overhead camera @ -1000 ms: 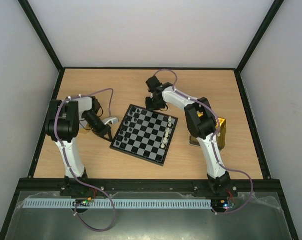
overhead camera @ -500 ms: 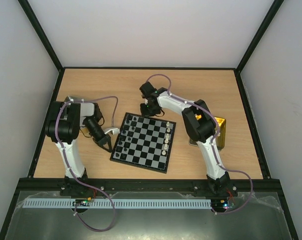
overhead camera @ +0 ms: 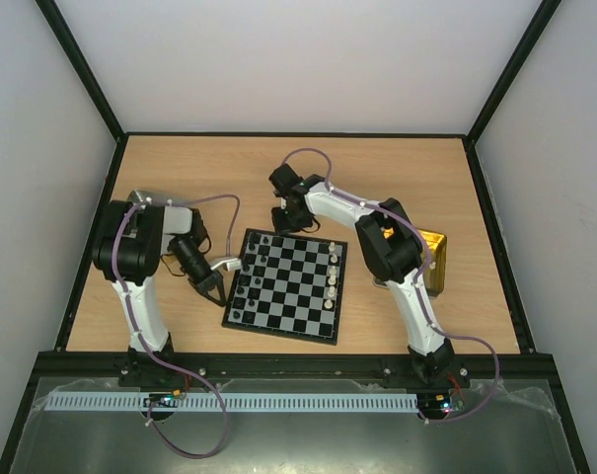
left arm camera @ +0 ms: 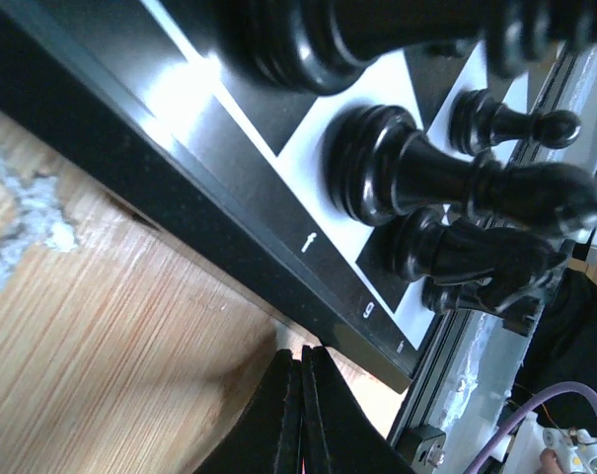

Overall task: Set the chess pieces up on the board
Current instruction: Move the chessboard to the center of the board.

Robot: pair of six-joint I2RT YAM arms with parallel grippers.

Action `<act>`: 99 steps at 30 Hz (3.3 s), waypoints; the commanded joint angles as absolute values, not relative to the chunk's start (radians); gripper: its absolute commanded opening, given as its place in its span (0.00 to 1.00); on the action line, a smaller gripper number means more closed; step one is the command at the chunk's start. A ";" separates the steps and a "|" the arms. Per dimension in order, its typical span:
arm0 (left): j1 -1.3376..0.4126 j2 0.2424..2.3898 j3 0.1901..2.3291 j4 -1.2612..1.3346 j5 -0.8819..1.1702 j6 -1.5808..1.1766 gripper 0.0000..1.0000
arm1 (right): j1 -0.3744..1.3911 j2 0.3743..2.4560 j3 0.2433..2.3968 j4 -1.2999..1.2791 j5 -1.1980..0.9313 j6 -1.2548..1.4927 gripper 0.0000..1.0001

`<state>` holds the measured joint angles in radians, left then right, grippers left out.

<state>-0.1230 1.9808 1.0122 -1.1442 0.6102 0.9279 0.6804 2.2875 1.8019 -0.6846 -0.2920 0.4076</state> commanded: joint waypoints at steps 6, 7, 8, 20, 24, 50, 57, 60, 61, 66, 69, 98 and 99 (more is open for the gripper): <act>-0.127 1.946 0.955 -1.066 0.586 0.911 0.02 | 0.661 2.218 1.920 -0.774 -0.040 0.460 0.02; -0.123 1.945 0.954 -1.061 0.581 0.910 0.02 | 0.653 2.193 1.934 -0.787 0.003 0.475 0.02; -0.118 1.944 0.954 -1.059 0.577 0.909 0.02 | 0.643 2.163 1.931 -0.790 0.039 0.495 0.02; -0.046 1.938 0.976 -1.064 0.593 0.921 0.02 | 0.601 1.579 1.172 -0.624 0.233 0.745 0.02; -0.045 1.936 0.979 -1.059 0.599 0.911 0.02 | 0.576 1.486 1.015 -0.597 0.182 0.781 0.02; -0.045 1.979 0.987 -1.023 0.648 0.870 0.02 | 0.424 1.702 0.886 -0.284 -0.123 0.817 0.02; -0.047 2.012 0.991 -1.022 0.668 0.872 0.02 | 0.422 1.728 0.902 -0.236 -0.202 0.834 0.02; -0.048 2.018 0.992 -1.020 0.672 0.871 0.02 | 0.422 1.734 0.930 -0.238 -0.210 0.834 0.02; -0.048 2.019 0.994 -1.020 0.674 0.870 0.02 | 0.421 1.735 0.938 -0.240 -0.210 0.831 0.02; -0.054 2.031 1.006 -1.021 0.688 0.864 0.02 | 0.405 1.770 1.010 -0.259 -0.222 0.812 0.02; -0.062 2.036 1.013 -1.022 0.698 0.861 0.02 | 0.397 1.791 1.034 -0.261 -0.232 0.805 0.02; -0.025 2.037 1.039 -0.972 0.651 0.812 0.02 | 0.370 1.844 1.212 -0.340 -0.132 0.737 0.02; -0.010 2.029 1.042 -0.958 0.630 0.799 0.02 | 0.371 1.834 1.222 -0.356 -0.118 0.724 0.02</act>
